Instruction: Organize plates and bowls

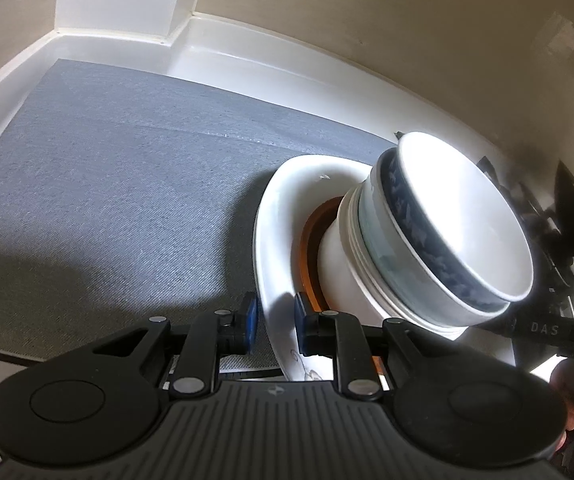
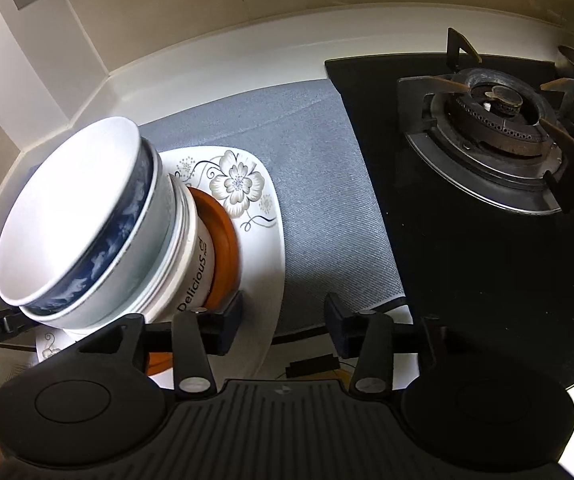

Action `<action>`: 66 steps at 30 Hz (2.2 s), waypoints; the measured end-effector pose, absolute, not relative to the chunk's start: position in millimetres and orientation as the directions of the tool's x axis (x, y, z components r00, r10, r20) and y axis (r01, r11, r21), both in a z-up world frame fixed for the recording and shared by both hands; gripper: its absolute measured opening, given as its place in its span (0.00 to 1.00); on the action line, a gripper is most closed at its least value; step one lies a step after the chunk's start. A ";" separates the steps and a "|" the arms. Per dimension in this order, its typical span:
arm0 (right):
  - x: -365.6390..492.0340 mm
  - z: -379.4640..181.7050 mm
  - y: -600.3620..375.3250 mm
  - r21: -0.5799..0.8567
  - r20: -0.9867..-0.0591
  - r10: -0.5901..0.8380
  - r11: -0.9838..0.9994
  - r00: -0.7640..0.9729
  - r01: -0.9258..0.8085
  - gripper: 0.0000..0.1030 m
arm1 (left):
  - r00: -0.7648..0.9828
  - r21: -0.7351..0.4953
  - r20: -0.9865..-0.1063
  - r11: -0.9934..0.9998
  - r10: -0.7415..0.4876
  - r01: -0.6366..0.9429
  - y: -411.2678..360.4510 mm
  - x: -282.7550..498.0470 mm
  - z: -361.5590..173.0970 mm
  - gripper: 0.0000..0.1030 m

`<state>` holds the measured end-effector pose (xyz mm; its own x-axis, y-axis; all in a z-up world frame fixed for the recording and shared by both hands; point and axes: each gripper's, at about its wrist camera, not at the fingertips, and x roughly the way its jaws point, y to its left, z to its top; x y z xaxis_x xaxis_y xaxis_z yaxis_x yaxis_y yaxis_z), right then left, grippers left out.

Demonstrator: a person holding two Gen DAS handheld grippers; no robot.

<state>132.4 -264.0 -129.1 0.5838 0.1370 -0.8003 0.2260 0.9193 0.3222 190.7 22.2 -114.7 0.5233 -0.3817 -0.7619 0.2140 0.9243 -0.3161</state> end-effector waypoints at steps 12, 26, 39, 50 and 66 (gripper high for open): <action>116.3 -117.7 -259.3 0.262 -0.811 0.099 0.943 0.577 0.207 0.85 | 0.592 -0.223 -0.751 0.957 -0.291 0.187 23.3 158.1 -85.3 0.66; 96.1 -75.3 -227.7 0.136 -0.777 0.020 0.981 0.629 0.137 0.99 | 0.692 -0.089 -0.693 0.977 -0.202 0.195 -7.5 110.6 -40.0 0.95; 76.6 -48.8 -237.8 0.146 -0.765 0.074 0.987 0.640 0.060 0.99 | 0.643 -0.041 -0.759 0.994 -0.097 0.101 -38.4 78.2 -31.7 1.00; 65.7 -50.8 -244.4 0.197 -0.769 0.143 0.980 0.624 0.019 0.99 | 0.645 -0.018 -0.762 0.997 -0.062 0.075 -45.6 53.8 -31.1 1.00; 61.4 -38.9 -245.1 0.169 -0.761 0.126 0.986 0.636 0.007 0.99 | 0.666 -0.054 -0.743 0.998 -0.064 0.036 -47.7 53.3 -25.2 1.00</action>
